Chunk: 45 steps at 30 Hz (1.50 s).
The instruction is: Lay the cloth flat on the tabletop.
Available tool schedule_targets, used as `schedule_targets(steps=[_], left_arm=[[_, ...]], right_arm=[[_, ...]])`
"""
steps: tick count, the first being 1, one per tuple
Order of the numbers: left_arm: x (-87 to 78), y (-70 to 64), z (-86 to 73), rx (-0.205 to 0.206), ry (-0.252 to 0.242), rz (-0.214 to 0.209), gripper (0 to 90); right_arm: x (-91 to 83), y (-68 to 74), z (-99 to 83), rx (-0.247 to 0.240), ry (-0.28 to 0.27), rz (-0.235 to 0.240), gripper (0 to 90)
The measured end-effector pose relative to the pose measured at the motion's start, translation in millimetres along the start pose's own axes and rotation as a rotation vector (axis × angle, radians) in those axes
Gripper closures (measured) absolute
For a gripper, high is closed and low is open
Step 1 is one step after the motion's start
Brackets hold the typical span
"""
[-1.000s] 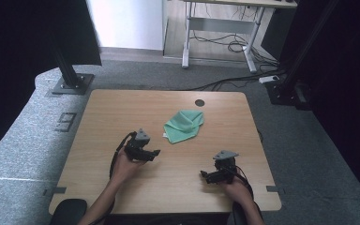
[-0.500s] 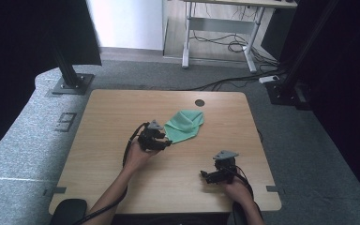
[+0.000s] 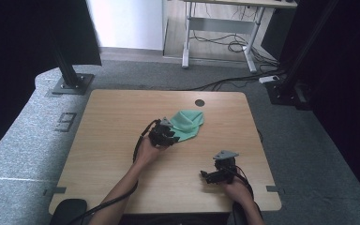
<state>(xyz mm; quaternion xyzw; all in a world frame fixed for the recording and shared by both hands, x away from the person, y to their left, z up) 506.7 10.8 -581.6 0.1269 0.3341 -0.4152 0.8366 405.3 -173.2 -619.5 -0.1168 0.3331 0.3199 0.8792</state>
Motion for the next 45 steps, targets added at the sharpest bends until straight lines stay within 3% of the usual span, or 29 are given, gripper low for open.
schedule_targets(steps=[5, 8, 12, 15, 22, 35, 39, 45], left_arm=[[11.9, 5.3, -11.5, -0.003, 0.041, 0.017, 60.6], [15.2, 7.6, -17.8, 0.026, 0.055, 0.027, 67.5], [13.2, 8.3, -19.1, 0.018, 0.053, 0.019, 82.3], [10.5, 6.8, -21.2, 0.017, 0.056, 0.016, 84.7], [0.1, -6.3, -30.4, 0.037, 0.069, 0.0, 83.7], [-30.5, -48.9, -59.9, 0.063, 0.074, -0.073, 81.6], [-38.8, -56.0, -66.7, 0.057, 0.075, -0.087, 81.5], [-54.6, -67.8, -83.4, 0.006, 0.076, -0.137, 80.6]], right_arm=[[0.0, 0.0, 0.0, 0.0, 0.0, 0.0, 0.0], [0.0, 0.0, 0.0, 0.0, -0.001, 0.0, 0.0], [0.0, 0.0, 0.0, 0.0, 0.0, 0.0, 0.0], [0.0, 0.0, 0.0, 0.0, 0.0, 0.0, 0.0], [0.0, 0.0, 0.0, 0.0, 0.0, 0.0, 0.0], [0.0, 0.0, 0.0, -0.001, 0.0, 0.0, 0.0], [0.0, 0.0, 0.0, 0.0, -0.001, 0.0, 0.0], [0.1, 0.1, 0.0, 0.0, 0.0, 0.0, 0.0]])
Point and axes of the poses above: each handheld gripper's, and its own axes: x roughly forward along the jaws, z roughly out of its top, y roughly to its left, the point moved 9 cm from there along x, roughly forward along the jaws, and after that the axes turned 3 degrees about -y, right-handed, at the moved point
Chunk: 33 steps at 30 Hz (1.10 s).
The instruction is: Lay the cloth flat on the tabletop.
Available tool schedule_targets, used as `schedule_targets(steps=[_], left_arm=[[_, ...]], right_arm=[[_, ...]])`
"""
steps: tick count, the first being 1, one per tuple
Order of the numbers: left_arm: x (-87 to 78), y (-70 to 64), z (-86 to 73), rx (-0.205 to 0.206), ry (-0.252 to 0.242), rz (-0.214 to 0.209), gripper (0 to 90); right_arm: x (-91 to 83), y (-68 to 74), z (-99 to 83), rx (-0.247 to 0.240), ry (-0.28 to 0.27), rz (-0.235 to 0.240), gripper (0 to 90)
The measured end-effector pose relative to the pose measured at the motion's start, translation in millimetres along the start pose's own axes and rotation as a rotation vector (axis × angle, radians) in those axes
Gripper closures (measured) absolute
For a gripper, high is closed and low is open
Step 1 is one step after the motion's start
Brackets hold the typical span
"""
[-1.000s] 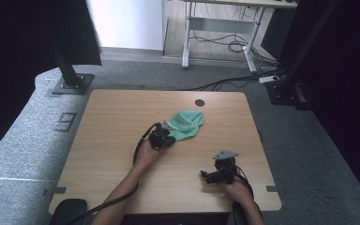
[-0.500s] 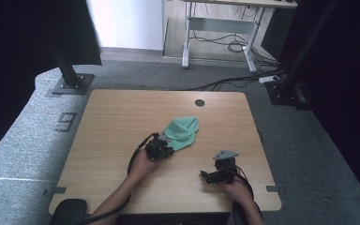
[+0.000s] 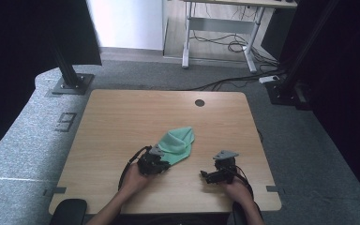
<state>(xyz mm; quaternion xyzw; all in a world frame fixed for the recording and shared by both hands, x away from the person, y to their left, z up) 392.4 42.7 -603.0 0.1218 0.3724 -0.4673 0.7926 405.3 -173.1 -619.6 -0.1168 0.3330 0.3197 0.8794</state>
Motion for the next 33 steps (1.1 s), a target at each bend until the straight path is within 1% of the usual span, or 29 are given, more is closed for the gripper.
schedule_targets(steps=[1, 2, 3, 4, 5, 6, 8, 10, 13, 14, 15, 18, 19, 21, 22, 24, 25, 27, 28, 29, 30, 32, 33], left_arm=[[-1.3, -0.3, 0.1, -0.011, -0.007, -0.009, 78.1], [-1.3, -0.3, 0.1, -0.011, -0.007, -0.009, 72.9], [-7.0, -0.1, 8.8, -0.027, -0.046, -0.021, 67.6], [-7.0, -0.1, 8.8, -0.027, -0.046, -0.021, 65.6], [-12.9, 1.4, 20.9, -0.024, -0.076, -0.018, 62.7], [-15.9, 2.1, 30.6, -0.02, -0.09, -0.013, 60.4], [-17.3, 3.4, 44.3, -0.005, -0.101, -0.005, 55.4], [-14.7, 5.5, 58.6, 0.02, -0.099, 0.006, 51.8], [-6.5, 8.5, 77.8, 0.06, -0.093, 0.019, 49.4], [-3.9, 9.4, 83.8, 0.066, -0.093, 0.023, 48.5], [-3.9, 9.4, 83.8, 0.066, -0.093, 0.023, 47.3], [3.7, 11.9, 100.8, 0.073, -0.101, 0.026, 45.8], [9.0, 12.9, 107.0, 0.073, -0.102, 0.022, 45.6], [16.9, 14.7, 108.9, 0.074, -0.08, 0.023, 45.2], [22.9, 16.7, 107.3, 0.077, -0.059, 0.033, 45.1], [32.1, 20.8, 101.7, 0.078, -0.024, 0.043, 45.0], [35.5, 22.2, 99.2, 0.073, -0.015, 0.047, 45.1], [42.9, 26.7, 91.2, 0.069, 0.02, 0.058, 45.6], [42.9, 26.7, 91.2, 0.069, 0.02, 0.058, 47.1], [48.5, 29.7, 84.1, 0.078, 0.044, 0.069, 50.9], [50.3, 30.7, 81.3, 0.086, 0.054, 0.076, 55.3], [51.4, 31.3, 78.1, 0.088, 0.059, 0.066, 71.7], [50.5, 31.7, 77.9, 0.084, 0.056, 0.062, 76.9]], right_arm=[[0.0, 0.0, 0.0, 0.0, 0.0, 0.0, 0.0], [0.0, 0.0, 0.0, 0.0, 0.0, 0.0, 0.0], [0.0, 0.0, 0.0, 0.0, 0.0, 0.0, 0.0], [0.0, 0.0, 0.0, 0.0, 0.0, 0.0, 0.0], [0.0, 0.0, 0.0, -0.001, 0.0, 0.0, 0.0], [0.0, -0.1, 0.0, -0.001, 0.0, 0.0, 0.0], [0.0, -0.1, 0.0, -0.001, 0.0, 0.0, 0.0], [0.0, -0.1, 0.0, -0.001, 0.0, 0.0, 0.0], [0.0, 0.0, 0.0, 0.0, 0.0, 0.0, 0.0], [-0.1, 0.0, 0.0, 0.001, 0.0, 0.0, 0.0], [-0.1, 0.0, 0.0, 0.001, 0.0, 0.0, 0.0], [0.1, -0.2, 0.1, -0.002, -0.001, 0.0, 0.0], [0.1, -0.2, 0.1, -0.002, -0.001, 0.0, 0.0], [0.1, -0.2, 0.1, -0.002, -0.001, 0.0, 0.0], [0.1, -0.2, 0.1, -0.002, -0.001, 0.0, 0.0], [0.0, 0.0, 0.1, -0.001, -0.001, 0.001, 0.0], [0.0, -0.1, 0.1, -0.001, -0.001, 0.001, 0.0], [0.0, -0.1, 0.0, -0.001, 0.0, 0.0, 0.0], [0.0, -0.1, 0.0, -0.001, 0.0, 0.0, 0.0], [0.0, -0.1, 0.0, -0.001, -0.001, 0.0, 0.0], [0.1, -0.4, 0.2, -0.004, -0.003, 0.0, 0.0], [0.0, -0.2, 0.1, -0.002, -0.002, 0.0, 0.0], [0.0, -0.2, 0.0, -0.003, -0.002, 0.0, 0.0]])
Point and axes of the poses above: each handheld gripper's, and its own axes: x roughly forward along the jaws, z roughly out of its top, y roughly to its left, the point moved 9 cm from there along x, roughly forward along the jaws, and after that the axes turned 3 degrees about -y, right-handed, at the moved point
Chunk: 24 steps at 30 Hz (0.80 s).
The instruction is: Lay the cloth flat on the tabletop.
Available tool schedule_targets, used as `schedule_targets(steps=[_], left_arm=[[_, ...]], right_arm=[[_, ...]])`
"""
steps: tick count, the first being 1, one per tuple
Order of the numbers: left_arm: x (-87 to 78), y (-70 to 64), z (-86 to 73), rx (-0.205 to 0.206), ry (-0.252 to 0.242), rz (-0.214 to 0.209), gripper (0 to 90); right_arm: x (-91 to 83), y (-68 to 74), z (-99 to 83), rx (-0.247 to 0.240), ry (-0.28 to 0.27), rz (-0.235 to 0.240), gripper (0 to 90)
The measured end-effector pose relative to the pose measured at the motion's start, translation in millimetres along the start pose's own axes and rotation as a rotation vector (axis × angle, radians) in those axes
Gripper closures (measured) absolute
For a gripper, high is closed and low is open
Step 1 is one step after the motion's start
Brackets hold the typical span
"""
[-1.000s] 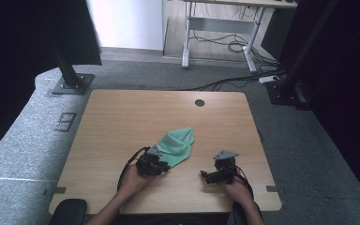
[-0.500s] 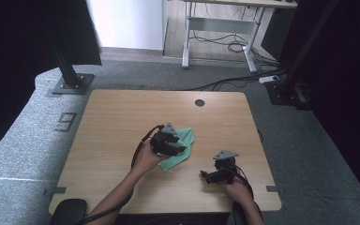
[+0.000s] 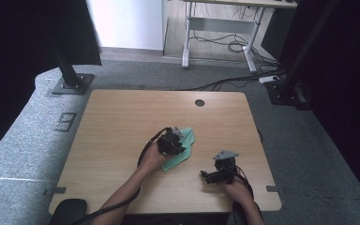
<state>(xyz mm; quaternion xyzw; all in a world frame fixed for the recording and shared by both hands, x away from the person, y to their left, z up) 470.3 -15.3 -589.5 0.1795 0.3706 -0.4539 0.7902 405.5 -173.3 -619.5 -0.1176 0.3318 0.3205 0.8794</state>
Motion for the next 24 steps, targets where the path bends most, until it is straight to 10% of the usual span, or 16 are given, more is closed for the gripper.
schedule_targets(steps=[8, 14, 24], left_arm=[[-32.9, 8.5, 24.8, -0.006, -0.101, 0.02, 86.1], [-72.7, 39.8, 41.5, -0.071, -0.187, 0.082, 85.8], [-92.9, 112.6, 0.3, -0.222, -0.155, 0.226, 83.2]], right_arm=[[0.0, 0.1, 0.0, 0.001, 0.0, 0.0, 0.0], [0.0, 0.0, -0.1, -0.001, 0.0, 0.0, 0.0], [0.0, 0.0, 0.0, -0.001, 0.0, 0.0, 0.0]])
Point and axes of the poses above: each handheld gripper's, and its own axes: x roughly forward along the jaws, z roughly out of its top, y roughly to its left, the point moved 9 cm from there along x, roughly forward along the jaws, and after that the axes turned 3 degrees about -y, right-handed, at the moved point
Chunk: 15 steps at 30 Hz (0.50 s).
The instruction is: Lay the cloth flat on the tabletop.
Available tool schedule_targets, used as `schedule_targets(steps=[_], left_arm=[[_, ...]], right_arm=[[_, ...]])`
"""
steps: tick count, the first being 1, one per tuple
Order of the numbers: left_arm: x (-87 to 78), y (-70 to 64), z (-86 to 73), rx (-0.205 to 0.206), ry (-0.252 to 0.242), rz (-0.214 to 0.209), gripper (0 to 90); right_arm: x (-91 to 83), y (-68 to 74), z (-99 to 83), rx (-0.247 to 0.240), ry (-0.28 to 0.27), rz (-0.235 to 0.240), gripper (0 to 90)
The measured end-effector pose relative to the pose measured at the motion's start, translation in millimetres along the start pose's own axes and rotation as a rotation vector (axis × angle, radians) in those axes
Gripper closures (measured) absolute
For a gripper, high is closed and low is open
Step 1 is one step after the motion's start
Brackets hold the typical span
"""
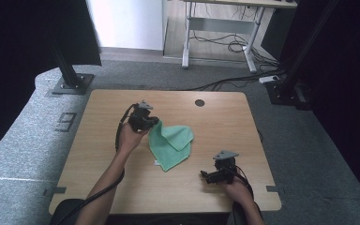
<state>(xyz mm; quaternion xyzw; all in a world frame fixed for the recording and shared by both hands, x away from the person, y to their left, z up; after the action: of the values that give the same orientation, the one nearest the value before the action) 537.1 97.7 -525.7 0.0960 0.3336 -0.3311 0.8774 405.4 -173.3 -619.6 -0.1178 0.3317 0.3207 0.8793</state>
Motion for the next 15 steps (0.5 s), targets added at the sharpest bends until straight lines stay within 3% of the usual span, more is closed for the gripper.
schedule_targets(steps=[5, 8, 11, 12, 15], left_arm=[[5.6, 26.0, -23.2, -0.068, 0.026, 0.037, 75.7], [1.4, 33.5, -22.7, -0.07, 0.005, 0.073, 64.3], [-8.1, 28.6, -9.8, -0.029, -0.044, 0.07, 52.9], [-11.5, 23.0, -4.2, 0.006, -0.053, 0.062, 51.8], [-13.5, 3.6, 5.4, 0.06, -0.064, 0.02, 48.9]], right_arm=[[0.0, 0.0, 0.0, 0.0, 0.0, 0.0, 0.0], [0.0, 0.0, 0.0, 0.0, 0.0, 0.0, 0.0], [0.0, 0.0, 0.0, 0.0, 0.0, 0.0, 0.0], [0.0, 0.0, 0.0, 0.0, 0.0, 0.0, 0.0], [0.0, 0.0, 0.0, 0.0, 0.0, 0.0, 0.0]])
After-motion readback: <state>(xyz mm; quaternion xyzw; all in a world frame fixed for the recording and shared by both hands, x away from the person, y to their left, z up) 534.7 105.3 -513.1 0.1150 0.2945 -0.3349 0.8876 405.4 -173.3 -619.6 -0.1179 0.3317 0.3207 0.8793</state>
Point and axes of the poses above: each handheld gripper's, and its own axes: x roughly forward along the jaws, z roughly out of its top, y roughly to its left, the point moved 9 cm from there along x, roughly forward along the jaws, and after that the axes turned 3 degrees about -y, right-handed, at the moved point
